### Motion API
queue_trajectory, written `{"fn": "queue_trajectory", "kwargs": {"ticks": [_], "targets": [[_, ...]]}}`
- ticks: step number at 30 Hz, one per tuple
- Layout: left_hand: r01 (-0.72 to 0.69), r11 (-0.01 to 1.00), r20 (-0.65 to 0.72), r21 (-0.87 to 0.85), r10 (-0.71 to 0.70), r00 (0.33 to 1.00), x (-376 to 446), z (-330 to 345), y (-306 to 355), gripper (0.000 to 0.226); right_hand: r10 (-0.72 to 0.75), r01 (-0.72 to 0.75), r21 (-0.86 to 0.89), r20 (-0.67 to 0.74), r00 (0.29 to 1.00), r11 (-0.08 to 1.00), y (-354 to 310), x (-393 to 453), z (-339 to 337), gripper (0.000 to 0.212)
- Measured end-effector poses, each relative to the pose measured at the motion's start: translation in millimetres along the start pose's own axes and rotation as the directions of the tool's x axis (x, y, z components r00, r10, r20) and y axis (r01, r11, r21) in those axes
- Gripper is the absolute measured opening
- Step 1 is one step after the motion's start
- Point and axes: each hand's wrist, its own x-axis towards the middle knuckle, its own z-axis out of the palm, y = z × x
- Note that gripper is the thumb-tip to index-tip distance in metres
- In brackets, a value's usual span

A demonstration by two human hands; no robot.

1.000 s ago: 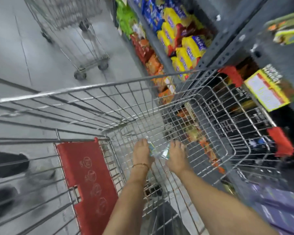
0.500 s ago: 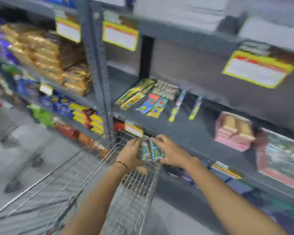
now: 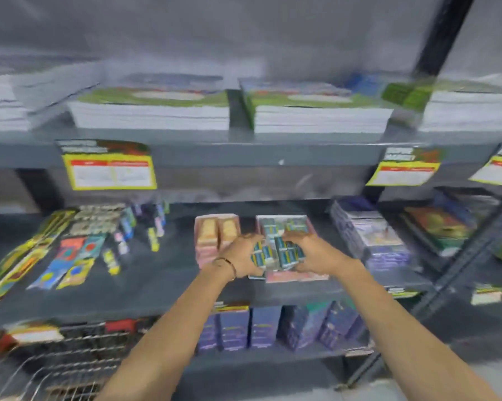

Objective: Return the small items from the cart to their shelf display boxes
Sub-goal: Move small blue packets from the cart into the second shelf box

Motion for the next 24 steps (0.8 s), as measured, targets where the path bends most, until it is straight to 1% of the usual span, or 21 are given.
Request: {"fn": "queue_trajectory", "kwargs": {"ticks": [4, 8, 11, 13, 15, 17, 19, 22, 24], "targets": [[0.017, 0.999, 0.077, 0.047, -0.02, 0.997, 46.9, 18.0, 27.6, 0.084, 0.079, -0.08, 0.018, 0.072, 0.994, 0.997, 59.5, 17.6, 5.8, 0.065], [0.072, 0.995, 0.168, 0.071, -0.084, 0.982, 69.6, 31.4, 27.4, 0.085, 0.054, -0.056, 0.011, 0.148, 0.988, 0.998, 65.2, 29.7, 7.7, 0.056], [0.072, 0.989, 0.208, 0.133, -0.098, 0.973, 71.3, 40.1, 21.6, 0.073, 0.074, -0.076, 0.001, 0.222, 0.972, 0.997, 67.5, 39.6, 17.9, 0.045], [0.055, 0.985, 0.178, 0.166, -0.085, 0.98, 69.9, 44.7, 18.5, 0.067, 0.086, -0.086, -0.007, 0.229, 0.97, 0.996, 71.2, 42.5, 26.1, 0.042], [0.049, 0.979, 0.113, 0.196, -0.072, 0.991, 67.1, 46.3, 16.6, 0.063, 0.106, -0.109, 0.0, 0.216, 0.971, 0.994, 74.9, 43.2, 32.0, 0.043], [0.036, 0.958, 0.064, 0.285, -0.056, 0.996, 63.9, 47.6, 15.1, 0.059, 0.15, -0.155, 0.016, 0.157, 0.976, 0.988, 75.1, 42.4, 32.3, 0.047], [0.05, 0.93, 0.034, 0.363, -0.067, 0.997, 61.5, 50.5, 12.7, 0.054, 0.222, -0.224, 0.008, 0.095, 0.97, 0.975, 71.9, 41.1, 32.3, 0.045], [0.103, 0.924, 0.035, 0.369, -0.125, 0.992, 61.1, 57.0, 10.2, 0.046, 0.319, -0.316, -0.052, 0.092, 0.943, 0.947, 62.8, 38.6, 36.2, 0.035], [0.113, 0.926, 0.036, 0.359, -0.135, 0.99, 61.2, 59.9, 12.2, 0.044, 0.371, -0.364, -0.08, 0.099, 0.923, 0.928, 55.5, 37.2, 42.4, 0.031]]}}
